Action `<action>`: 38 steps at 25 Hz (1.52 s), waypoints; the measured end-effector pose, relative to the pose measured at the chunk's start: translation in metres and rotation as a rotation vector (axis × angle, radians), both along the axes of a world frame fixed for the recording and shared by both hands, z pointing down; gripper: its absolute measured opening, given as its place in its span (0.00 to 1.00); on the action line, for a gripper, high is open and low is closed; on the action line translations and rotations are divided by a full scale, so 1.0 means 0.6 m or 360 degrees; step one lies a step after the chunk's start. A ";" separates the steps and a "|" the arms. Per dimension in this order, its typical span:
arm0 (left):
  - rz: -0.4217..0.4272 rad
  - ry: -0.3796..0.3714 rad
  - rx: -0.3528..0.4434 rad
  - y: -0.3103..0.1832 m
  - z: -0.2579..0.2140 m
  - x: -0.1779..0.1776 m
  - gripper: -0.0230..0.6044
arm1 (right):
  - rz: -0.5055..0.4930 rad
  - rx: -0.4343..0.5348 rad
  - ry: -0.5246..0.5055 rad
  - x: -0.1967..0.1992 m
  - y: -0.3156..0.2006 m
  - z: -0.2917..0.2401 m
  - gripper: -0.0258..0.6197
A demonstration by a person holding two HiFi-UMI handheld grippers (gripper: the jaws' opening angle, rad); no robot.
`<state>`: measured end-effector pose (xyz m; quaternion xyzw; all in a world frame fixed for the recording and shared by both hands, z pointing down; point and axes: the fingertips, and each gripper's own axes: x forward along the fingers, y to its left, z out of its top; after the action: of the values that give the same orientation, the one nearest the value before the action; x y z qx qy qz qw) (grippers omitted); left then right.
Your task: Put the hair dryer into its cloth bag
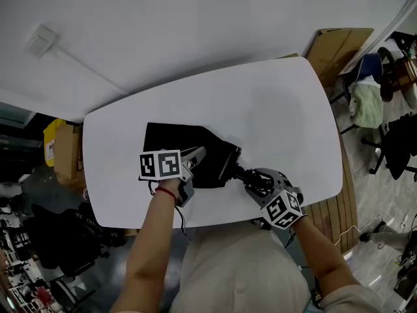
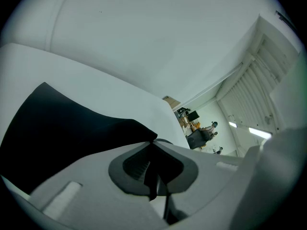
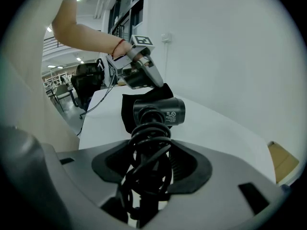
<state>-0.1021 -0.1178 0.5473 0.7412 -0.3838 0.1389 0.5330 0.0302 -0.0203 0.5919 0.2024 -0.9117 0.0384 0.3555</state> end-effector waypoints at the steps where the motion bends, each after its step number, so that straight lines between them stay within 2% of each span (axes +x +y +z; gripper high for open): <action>1: 0.0003 0.0004 -0.0002 -0.001 0.001 0.001 0.07 | -0.0025 0.0016 0.0018 -0.003 0.003 0.001 0.41; 8: 0.0053 0.0021 -0.0022 0.004 0.007 0.013 0.07 | -0.0205 0.0085 0.0118 -0.019 0.007 0.009 0.41; 19: 0.0115 0.0046 -0.0024 0.016 0.000 0.018 0.07 | -0.0325 -0.0182 0.0015 -0.054 -0.032 0.032 0.41; 28: 0.0144 0.0071 -0.0030 0.033 -0.004 0.024 0.07 | -0.0464 -0.0241 0.0004 -0.091 -0.056 0.041 0.41; 38: 0.0139 0.0097 -0.0024 0.041 -0.011 0.020 0.07 | -0.0522 -0.0212 0.0010 -0.140 -0.064 0.044 0.41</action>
<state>-0.0900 -0.0929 0.5404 0.7570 -0.3336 0.1424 0.5434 -0.0538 -0.0589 0.6180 0.0272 -0.9268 0.0397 0.3725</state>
